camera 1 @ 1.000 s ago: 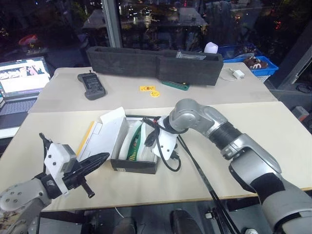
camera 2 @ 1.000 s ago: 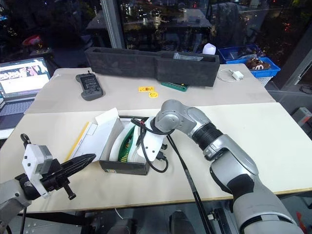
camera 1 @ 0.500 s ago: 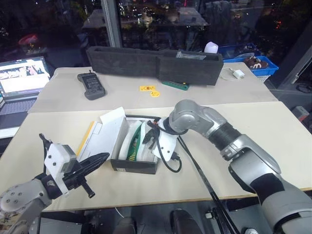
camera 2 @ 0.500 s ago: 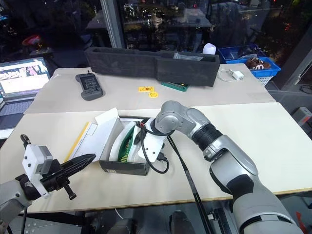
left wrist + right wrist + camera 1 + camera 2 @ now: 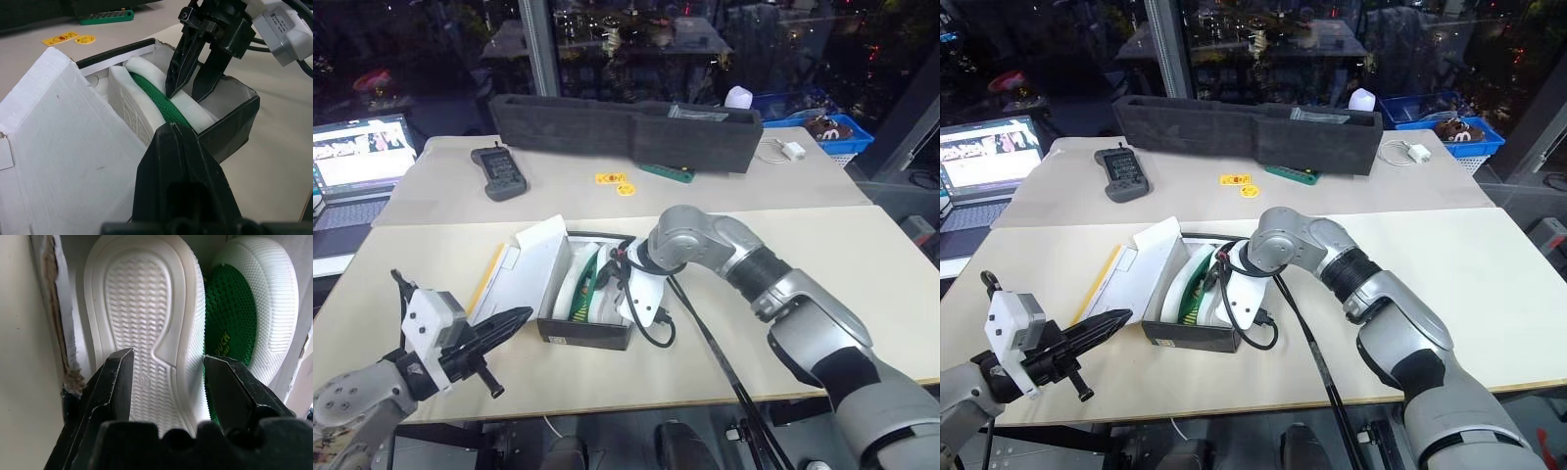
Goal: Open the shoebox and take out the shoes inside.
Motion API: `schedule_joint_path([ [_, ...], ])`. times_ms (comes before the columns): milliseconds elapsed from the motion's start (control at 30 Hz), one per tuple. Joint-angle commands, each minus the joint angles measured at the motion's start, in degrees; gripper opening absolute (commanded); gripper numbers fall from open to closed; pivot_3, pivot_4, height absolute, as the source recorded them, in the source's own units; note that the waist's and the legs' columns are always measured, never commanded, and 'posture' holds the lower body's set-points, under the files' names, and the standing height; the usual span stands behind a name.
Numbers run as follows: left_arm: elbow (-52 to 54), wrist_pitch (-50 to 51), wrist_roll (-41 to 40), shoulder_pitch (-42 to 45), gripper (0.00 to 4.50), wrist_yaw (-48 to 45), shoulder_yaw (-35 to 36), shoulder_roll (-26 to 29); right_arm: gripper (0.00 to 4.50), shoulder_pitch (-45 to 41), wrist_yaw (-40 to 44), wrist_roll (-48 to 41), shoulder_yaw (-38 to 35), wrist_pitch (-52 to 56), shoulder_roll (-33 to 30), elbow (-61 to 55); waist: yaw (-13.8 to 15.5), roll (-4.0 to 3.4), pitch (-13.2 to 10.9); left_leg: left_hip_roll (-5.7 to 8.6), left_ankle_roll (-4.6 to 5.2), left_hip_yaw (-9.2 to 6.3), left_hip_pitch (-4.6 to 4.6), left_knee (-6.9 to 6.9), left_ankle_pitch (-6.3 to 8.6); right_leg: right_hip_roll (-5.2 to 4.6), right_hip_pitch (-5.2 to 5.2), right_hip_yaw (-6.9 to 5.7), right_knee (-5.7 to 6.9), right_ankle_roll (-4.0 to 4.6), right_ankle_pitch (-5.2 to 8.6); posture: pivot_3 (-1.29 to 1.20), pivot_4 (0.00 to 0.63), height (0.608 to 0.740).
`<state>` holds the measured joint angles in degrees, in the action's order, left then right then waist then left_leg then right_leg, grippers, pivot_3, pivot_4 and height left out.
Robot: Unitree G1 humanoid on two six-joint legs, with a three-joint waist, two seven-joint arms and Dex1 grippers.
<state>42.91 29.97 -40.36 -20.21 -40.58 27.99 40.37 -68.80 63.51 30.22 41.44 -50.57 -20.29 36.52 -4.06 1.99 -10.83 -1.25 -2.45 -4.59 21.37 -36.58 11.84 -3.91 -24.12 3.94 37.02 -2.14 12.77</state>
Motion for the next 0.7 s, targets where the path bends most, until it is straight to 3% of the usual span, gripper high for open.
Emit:
schedule_joint_path([
  [33,1.39,-0.96,0.16,-0.02,0.0,0.48,0.44,-0.07,1.56,1.11,0.82,1.0,1.99,-0.42,0.44,1.52,-0.05,0.0,0.0,0.0,0.0,0.0,0.0,0.0,0.0,0.0,0.0,0.0,0.0,0.0,0.0,0.0,0.15,0.715],
  [167,1.28,-0.88,0.22,0.29,0.0,0.7,0.1,0.05,0.49,1.34,0.74,0.57,1.55,-0.04,0.83,1.55,-0.09,0.02,0.02,-0.03,0.0,0.0,-0.06,0.07,0.0,0.03,0.02,0.0,0.0,0.02,0.01,0.0,0.15,0.715],
  [233,1.23,-0.89,0.22,0.38,0.0,0.77,0.04,0.13,0.2,1.4,0.73,0.54,1.4,0.18,0.96,1.47,-0.1,0.03,0.02,-0.06,0.0,0.0,-0.11,0.12,0.0,0.06,0.03,0.0,0.0,0.04,0.02,0.0,0.15,0.715],
  [367,0.86,-0.68,0.21,1.05,0.0,0.9,-0.3,0.46,0.1,1.65,1.48,-1.79,-0.23,2.65,1.67,1.06,-0.12,0.03,0.02,-0.2,0.0,0.01,-0.15,0.2,0.0,0.2,0.01,0.01,0.0,0.09,0.04,0.0,0.15,0.715],
  [533,0.49,-0.41,0.2,1.89,0.0,0.91,-0.7,0.77,0.1,1.27,6.12,-11.32,-5.27,8.55,1.62,-2.3,-0.17,0.02,0.01,-0.62,-0.04,0.01,-0.19,0.32,0.02,0.62,-0.06,-0.01,0.02,0.4,0.05,0.0,0.15,0.715],
  [700,-0.24,-0.45,0.41,2.84,0.0,0.81,-1.15,1.08,0.1,0.51,2.9,-14.06,-9.77,7.01,-0.54,-5.75,-0.14,-0.01,-0.05,-0.69,-0.04,0.01,-0.13,0.5,0.02,0.69,-0.23,-0.01,0.02,0.46,0.04,0.0,0.15,0.715],
])
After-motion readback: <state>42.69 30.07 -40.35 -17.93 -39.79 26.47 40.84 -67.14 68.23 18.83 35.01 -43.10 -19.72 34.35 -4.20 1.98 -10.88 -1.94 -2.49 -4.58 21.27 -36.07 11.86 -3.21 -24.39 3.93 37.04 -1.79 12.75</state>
